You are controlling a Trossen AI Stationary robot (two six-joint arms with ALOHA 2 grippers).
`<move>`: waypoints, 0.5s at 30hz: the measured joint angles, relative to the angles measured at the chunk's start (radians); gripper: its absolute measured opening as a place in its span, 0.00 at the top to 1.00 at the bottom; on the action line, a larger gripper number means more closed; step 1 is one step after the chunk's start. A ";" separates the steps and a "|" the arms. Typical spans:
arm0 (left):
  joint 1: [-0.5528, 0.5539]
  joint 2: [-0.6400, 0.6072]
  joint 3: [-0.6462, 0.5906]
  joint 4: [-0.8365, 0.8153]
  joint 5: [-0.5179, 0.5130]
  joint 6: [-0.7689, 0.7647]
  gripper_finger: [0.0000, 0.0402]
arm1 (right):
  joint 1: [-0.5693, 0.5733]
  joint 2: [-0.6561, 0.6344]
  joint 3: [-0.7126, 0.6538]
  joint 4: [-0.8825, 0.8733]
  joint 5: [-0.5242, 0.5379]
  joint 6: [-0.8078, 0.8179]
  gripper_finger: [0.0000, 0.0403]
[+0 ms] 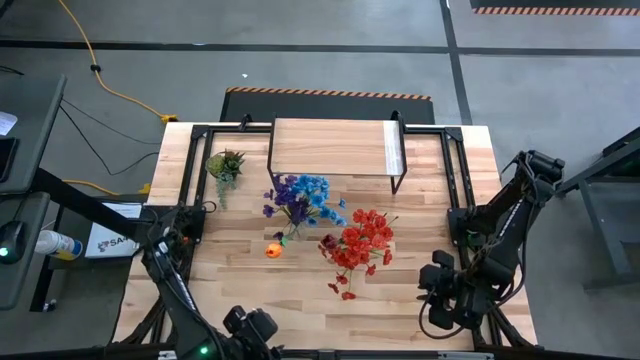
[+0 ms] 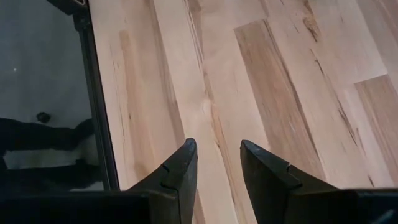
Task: Pick and place flowers into a vace then onto a shelf
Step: Put the right transparent crystal vase with flowers on the shelf
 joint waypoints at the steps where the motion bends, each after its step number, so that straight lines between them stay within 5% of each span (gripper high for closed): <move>1: 0.000 0.000 0.000 0.000 -0.001 -0.006 0.27 | 0.000 0.000 0.000 0.000 0.000 -0.001 0.72; 15: 0.000 0.000 0.000 0.000 0.000 -0.017 0.27 | -0.090 0.000 0.000 -0.010 0.021 -0.110 0.70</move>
